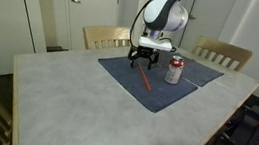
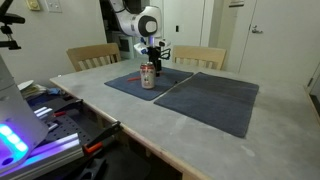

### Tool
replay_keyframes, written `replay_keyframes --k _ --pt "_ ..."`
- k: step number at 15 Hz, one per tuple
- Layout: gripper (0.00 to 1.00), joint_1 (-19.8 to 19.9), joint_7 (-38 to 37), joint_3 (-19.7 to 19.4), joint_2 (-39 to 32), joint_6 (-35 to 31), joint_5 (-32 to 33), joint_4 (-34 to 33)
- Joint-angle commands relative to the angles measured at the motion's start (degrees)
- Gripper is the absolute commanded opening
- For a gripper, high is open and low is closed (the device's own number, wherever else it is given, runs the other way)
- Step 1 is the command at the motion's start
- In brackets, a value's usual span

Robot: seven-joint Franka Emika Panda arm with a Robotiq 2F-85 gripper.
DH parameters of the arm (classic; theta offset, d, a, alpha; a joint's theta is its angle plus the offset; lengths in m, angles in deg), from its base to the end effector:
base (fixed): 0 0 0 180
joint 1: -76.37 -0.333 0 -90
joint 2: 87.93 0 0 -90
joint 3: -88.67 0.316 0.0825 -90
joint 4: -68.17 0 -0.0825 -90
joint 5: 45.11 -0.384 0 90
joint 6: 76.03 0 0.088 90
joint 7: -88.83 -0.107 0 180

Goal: Put the straw in the can

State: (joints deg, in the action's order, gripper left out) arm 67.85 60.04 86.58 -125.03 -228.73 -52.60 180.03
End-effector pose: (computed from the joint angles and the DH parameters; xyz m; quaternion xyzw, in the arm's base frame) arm 0.6163 0.0661 0.1480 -0.9686 0.2454 -0.0254 0.0301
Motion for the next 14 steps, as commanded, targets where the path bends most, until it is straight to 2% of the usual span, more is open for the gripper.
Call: replay_keyframes --k 1,14 --pt "1.00 -0.62 -0.45 -0.81 -1.44 1.30 -0.88 -2.13" --pt "1.00 -0.56 -1.99 -0.78 -1.75 5.67 -1.03 -3.44"
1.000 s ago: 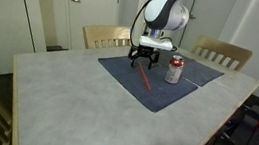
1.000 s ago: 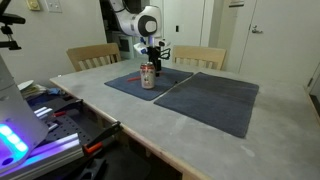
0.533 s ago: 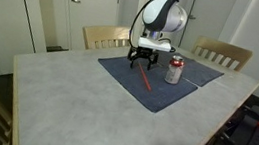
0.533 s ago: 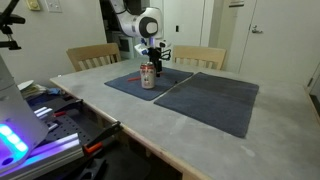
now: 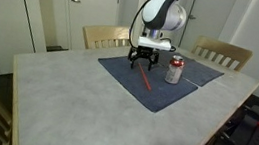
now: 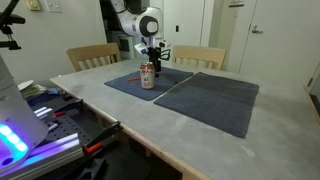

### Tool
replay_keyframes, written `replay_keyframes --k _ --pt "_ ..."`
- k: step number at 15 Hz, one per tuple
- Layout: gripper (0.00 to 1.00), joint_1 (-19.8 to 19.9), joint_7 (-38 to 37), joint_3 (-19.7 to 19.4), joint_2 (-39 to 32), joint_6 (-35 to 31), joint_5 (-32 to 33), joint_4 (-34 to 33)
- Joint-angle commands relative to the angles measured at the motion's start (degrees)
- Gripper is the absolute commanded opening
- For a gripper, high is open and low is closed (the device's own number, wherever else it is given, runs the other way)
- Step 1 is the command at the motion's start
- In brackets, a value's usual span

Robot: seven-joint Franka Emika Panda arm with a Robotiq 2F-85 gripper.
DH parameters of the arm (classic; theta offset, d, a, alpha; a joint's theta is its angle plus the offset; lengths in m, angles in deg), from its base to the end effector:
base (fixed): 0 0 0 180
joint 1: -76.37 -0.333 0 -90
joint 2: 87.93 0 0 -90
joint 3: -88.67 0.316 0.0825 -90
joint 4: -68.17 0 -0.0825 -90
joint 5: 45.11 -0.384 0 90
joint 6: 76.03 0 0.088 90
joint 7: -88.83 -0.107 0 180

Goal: Put the straw in the can

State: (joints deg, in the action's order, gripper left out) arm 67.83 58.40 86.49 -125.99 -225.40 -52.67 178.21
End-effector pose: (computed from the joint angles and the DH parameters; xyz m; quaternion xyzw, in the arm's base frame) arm 0.6194 0.0668 0.1438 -0.9655 0.2592 -0.0041 0.0251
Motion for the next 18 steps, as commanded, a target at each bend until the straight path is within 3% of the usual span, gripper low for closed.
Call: replay_keyframes --k 1,6,12,13,14,16,17,18 --pt "1.00 -0.52 -0.41 -0.67 -0.68 2.50 -0.96 -1.58" --pt "1.00 -0.36 -0.46 -0.50 -0.42 2.81 -1.05 -1.61" --pt "0.71 -0.36 -0.40 -0.41 -0.10 2.57 -1.12 -1.44" --pt "0.72 -0.35 -0.38 -0.41 -0.05 2.55 -1.10 -1.47" --pt "0.65 -0.38 -0.39 -0.45 -0.02 2.57 -1.06 -1.53" --pt "0.59 -0.47 -0.45 -0.57 0.12 2.59 -0.91 -1.60" --pt "0.50 -0.51 -0.48 -0.63 0.26 2.63 -0.85 -1.62" --pt "0.51 -0.55 -0.53 -0.70 0.33 2.68 -0.77 -1.71"
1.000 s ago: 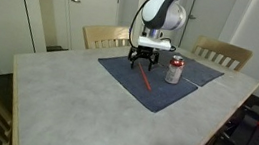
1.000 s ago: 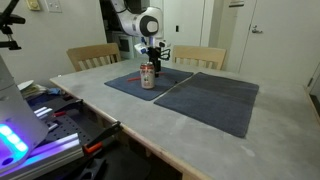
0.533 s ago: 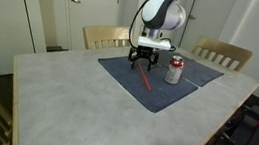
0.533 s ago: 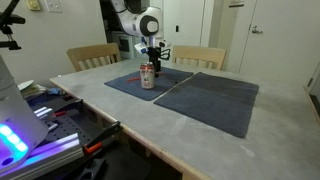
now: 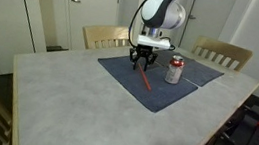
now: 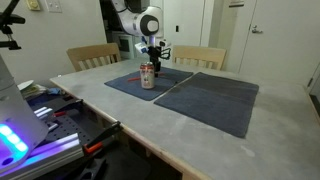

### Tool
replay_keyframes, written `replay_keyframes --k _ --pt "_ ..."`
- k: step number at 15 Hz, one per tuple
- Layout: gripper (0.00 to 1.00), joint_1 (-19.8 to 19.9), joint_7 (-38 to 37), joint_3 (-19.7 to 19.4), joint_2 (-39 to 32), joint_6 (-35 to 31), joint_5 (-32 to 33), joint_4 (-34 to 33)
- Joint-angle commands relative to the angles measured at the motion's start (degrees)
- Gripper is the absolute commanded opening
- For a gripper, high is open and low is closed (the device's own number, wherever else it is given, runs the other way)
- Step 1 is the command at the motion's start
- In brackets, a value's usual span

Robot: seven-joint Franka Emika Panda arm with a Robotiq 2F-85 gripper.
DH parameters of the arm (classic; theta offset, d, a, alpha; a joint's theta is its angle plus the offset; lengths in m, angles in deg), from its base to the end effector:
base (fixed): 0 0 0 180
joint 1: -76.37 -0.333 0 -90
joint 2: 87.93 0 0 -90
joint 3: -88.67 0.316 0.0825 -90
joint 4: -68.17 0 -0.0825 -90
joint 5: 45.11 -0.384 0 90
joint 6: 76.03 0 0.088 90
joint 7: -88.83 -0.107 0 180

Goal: Put the straw in the can

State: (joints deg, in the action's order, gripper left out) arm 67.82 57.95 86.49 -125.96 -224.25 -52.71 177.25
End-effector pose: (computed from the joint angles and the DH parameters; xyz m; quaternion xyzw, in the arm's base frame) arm 0.6238 0.0679 0.1484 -0.9646 0.2626 -0.0023 0.0259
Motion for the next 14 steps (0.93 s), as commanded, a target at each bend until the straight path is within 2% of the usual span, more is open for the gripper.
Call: replay_keyframes --k 1,2,3,5,7,8,14 --pt "0.47 -0.60 -0.15 -0.76 0.47 1.55 -0.68 -0.75" --pt "0.37 -0.70 -0.25 -0.85 0.67 1.46 -0.58 -0.64" --pt "0.36 -0.73 -0.30 -0.91 0.79 1.47 -0.53 -0.68" --pt "0.16 -0.77 -0.33 -0.97 0.90 1.43 -0.45 -0.78" --pt "0.03 -0.83 -0.40 -1.04 0.92 1.41 -0.38 -0.89" --pt "0.00 -0.85 -0.42 -1.07 0.93 1.40 -0.36 -0.93" --pt "0.02 -0.98 -0.42 -1.24 1.33 1.41 -0.18 -0.87"
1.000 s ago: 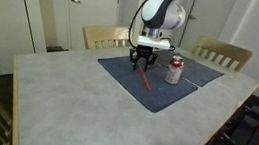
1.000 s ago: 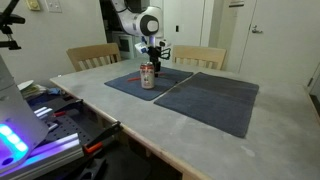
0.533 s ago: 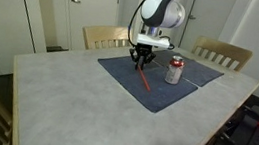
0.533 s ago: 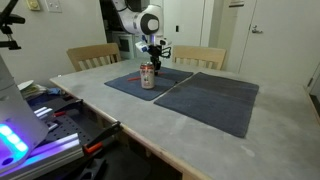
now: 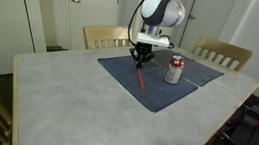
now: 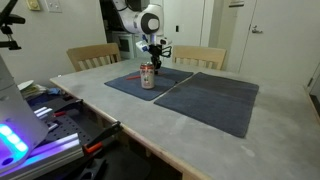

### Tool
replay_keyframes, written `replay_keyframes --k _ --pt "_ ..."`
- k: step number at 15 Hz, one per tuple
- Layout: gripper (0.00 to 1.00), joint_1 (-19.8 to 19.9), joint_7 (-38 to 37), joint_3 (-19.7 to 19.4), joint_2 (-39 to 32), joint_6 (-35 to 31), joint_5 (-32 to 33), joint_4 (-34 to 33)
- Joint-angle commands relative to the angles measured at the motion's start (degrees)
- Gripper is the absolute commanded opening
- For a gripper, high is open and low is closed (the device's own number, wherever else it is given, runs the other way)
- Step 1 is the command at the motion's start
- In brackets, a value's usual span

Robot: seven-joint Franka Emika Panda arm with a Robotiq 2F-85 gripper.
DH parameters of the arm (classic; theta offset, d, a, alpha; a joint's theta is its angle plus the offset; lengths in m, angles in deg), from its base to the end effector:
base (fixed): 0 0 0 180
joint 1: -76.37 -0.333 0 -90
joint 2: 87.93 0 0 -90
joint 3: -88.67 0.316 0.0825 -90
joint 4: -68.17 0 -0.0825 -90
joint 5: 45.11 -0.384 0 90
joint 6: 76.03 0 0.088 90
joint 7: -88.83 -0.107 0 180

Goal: Put the straw in the can

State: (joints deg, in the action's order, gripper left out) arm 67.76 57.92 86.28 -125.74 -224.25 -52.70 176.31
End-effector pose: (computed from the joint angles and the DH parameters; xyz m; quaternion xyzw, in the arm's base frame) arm 0.6308 0.0674 0.1570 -0.9642 0.2632 -0.0121 0.0287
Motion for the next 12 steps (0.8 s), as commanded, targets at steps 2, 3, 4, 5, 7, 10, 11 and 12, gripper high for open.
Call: replay_keyframes --k 2,3,4,5,7,10,11,12 --pt "0.02 -1.16 -0.43 -1.34 1.53 1.42 0.23 0.04" --pt "0.02 -1.40 -0.56 -1.65 1.74 1.44 0.60 -0.05" --pt "0.02 -1.63 -0.69 -1.95 1.88 1.53 0.98 -0.18" --pt "0.02 -1.92 -0.75 -2.32 2.11 1.62 1.47 -0.31" --pt "0.02 -2.89 -1.21 -3.41 2.75 1.77 2.81 -0.28" --pt "0.02 -4.63 -2.01 -5.21 4.11 1.63 5.95 0.22" --pt "0.02 -5.33 -2.52 -5.92 4.58 1.49 7.32 0.41" --pt "0.02 -5.84 -3.03 -6.44 5.08 1.47 8.60 0.58"
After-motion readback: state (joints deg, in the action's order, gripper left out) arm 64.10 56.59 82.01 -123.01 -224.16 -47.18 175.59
